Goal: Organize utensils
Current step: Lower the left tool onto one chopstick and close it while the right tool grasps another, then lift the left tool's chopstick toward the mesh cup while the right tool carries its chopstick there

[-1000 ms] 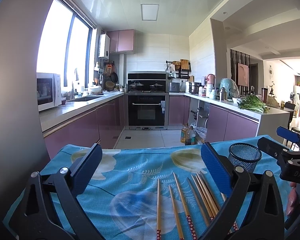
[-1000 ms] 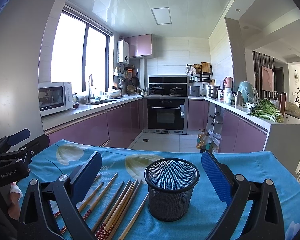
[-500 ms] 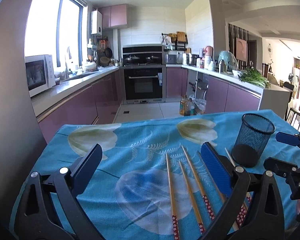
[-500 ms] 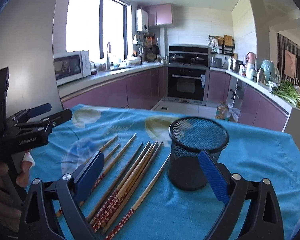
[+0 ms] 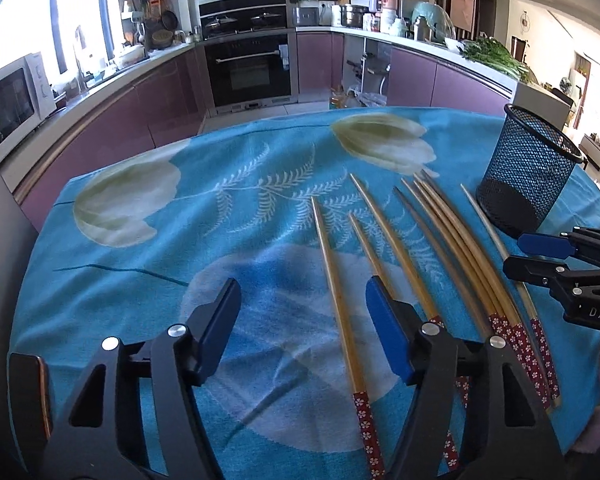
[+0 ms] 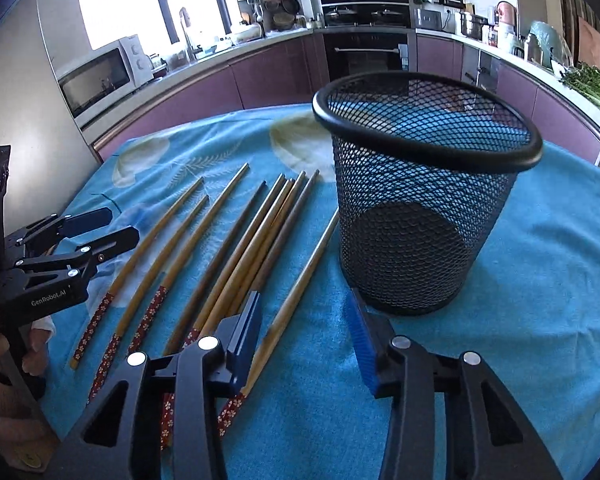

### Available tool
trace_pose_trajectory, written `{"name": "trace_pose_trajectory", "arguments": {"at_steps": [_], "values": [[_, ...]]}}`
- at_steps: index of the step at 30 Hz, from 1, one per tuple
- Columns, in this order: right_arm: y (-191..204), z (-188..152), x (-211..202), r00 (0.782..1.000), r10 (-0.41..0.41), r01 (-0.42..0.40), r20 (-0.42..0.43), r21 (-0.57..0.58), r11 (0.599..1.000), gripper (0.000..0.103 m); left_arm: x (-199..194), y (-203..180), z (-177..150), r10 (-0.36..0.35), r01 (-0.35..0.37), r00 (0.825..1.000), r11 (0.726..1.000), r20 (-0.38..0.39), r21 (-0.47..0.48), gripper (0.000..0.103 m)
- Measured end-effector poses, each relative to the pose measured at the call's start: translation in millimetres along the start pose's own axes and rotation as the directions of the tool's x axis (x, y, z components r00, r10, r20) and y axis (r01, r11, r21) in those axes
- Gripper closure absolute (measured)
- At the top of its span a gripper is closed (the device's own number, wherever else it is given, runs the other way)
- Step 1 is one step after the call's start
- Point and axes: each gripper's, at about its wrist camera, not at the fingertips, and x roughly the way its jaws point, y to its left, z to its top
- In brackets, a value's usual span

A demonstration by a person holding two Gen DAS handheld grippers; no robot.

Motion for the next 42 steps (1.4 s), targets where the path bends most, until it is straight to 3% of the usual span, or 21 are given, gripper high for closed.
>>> {"name": "trace_pose_trajectory", "arguments": {"at_steps": [3,5,6,8,12,14,22,29,36,42], "values": [[2.3,3.0,2.3,1.000,-0.011,0.011,-0.009,-0.012,1.000,0.061,9.9,-6.5,3.1,-0.027,0.027,0.999,1.000,-0.033,0.011,0.046],[4.1,4.8,4.8,1.000,-0.015,0.015,-0.011,-0.016,1.000,0.063,18.5,-10.1,4.8,-0.046,0.047,0.997,0.999,-0.066,0.008,0.055],[4.9,5.0,5.2,1.000,-0.017,0.016,-0.012,-0.021,1.000,0.065,22.9,-11.8,5.3,-0.053,0.054,0.995,0.999,-0.083,0.004,0.062],[5.0,6.5,7.9,1.000,-0.019,0.018,-0.013,-0.022,1.000,0.070,25.7,-14.5,7.7,-0.059,0.060,0.995,0.998,-0.082,0.002,0.064],[0.9,7.6,8.5,0.999,0.030,-0.030,-0.029,0.006,1.000,0.090,30.6,-15.1,11.5,-0.086,0.084,0.993,0.996,-0.085,-0.029,0.084],[-0.2,8.1,8.0,0.999,0.042,-0.042,-0.031,0.015,0.999,0.092,33.0,-14.7,13.1,-0.104,0.100,0.991,0.994,-0.087,-0.052,0.093],[-3.1,6.6,-5.2,0.995,0.098,-0.098,-0.007,0.024,0.995,0.097,23.5,-9.4,10.5,-0.136,0.128,0.988,0.986,-0.079,-0.104,0.096],[-3.0,9.0,-38.6,0.988,0.135,-0.133,0.077,-0.020,0.991,0.097,-7.7,-5.7,19.0,-0.191,0.188,0.981,0.977,-0.019,-0.101,0.096],[-6.9,10.4,-79.7,0.968,0.164,-0.158,0.191,-0.044,0.986,0.097,-57.1,-7.6,36.2,-0.287,0.293,0.954,0.954,0.088,-0.060,0.096],[-7.9,17.5,-108.8,0.940,0.195,-0.188,0.279,-0.052,0.981,0.097,-97.7,-12.6,50.9,-0.334,0.343,0.928,0.939,0.166,-0.025,0.096]]}}
